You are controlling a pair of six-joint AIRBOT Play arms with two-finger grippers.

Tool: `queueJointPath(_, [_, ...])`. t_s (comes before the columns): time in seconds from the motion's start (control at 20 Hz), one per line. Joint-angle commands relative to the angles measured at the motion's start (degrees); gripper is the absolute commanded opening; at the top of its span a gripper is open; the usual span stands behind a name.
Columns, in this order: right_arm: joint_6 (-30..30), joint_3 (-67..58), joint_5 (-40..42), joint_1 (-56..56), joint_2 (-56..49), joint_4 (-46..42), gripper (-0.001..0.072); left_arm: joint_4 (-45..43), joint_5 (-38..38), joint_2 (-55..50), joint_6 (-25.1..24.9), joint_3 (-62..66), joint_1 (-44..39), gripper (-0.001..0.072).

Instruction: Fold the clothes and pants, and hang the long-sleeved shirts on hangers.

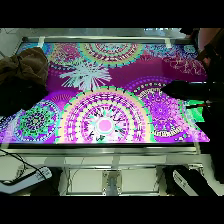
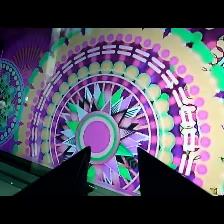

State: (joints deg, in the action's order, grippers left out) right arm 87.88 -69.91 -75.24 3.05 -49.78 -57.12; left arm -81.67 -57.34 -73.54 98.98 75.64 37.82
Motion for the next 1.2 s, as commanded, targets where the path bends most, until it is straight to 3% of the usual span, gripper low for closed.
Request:
queueJointPath(0.0, [0.22,-0.04,2.49,0.00,-0.02,0.42,0.0363,16.70,0.96,-11.08,-5.27,-0.02,6.38,0.0512])
queueJointPath(0.15, [0.70,-0.04,6.25,0.00,-0.02,0.39,0.0373,25.73,2.99,-18.23,-13.16,-0.02,6.25,0.0512])
queueJointPath(0.25, [1.55,-0.07,7.37,0.00,-0.02,0.39,0.0383,27.21,3.15,-21.00,-19.32,-0.02,5.22,0.0514])
queueJointPath(0.3, [1.57,-0.07,7.34,0.02,-0.02,0.37,0.0510,27.28,3.15,-21.94,-20.02,-0.02,4.74,0.0516])
queueJointPath(0.35, [1.68,-0.07,7.34,0.02,-0.02,0.39,0.0584,27.32,3.17,-22.71,-21.14,-0.02,4.22,0.0587])
queueJointPath(0.4, [1.73,-0.04,7.34,0.02,-0.02,0.37,0.0585,27.32,3.56,-23.21,-22.82,-0.02,3.72,0.0614])
queueJointPath(0.6, [2.25,-0.07,7.39,0.02,-0.02,0.35,0.0585,28.59,4.02,-24.39,-23.63,-0.02,0.79,0.0603])
queueJointPath(0.65, [3.06,-0.07,7.39,0.02,-0.02,0.35,0.0584,30.21,4.00,-24.44,-23.65,-0.02,0.02,0.0376])
queueJointPath(0.7, [3.21,-0.07,7.32,0.02,-0.02,0.37,0.0584,33.22,3.96,-24.24,-24.52,0.02,-0.35,0.0032])
queueJointPath(0.95, [3.17,-1.97,3.78,0.09,0.11,-1.81,0.0583,47.69,-2.89,-15.65,-32.85,0.09,0.76,0.0010])
queueJointPath(1.15, [2.95,-11.52,-6.93,0.09,0.13,-13.33,0.0583,53.90,-14.60,-0.48,-36.68,0.07,-2.40,0.0011])
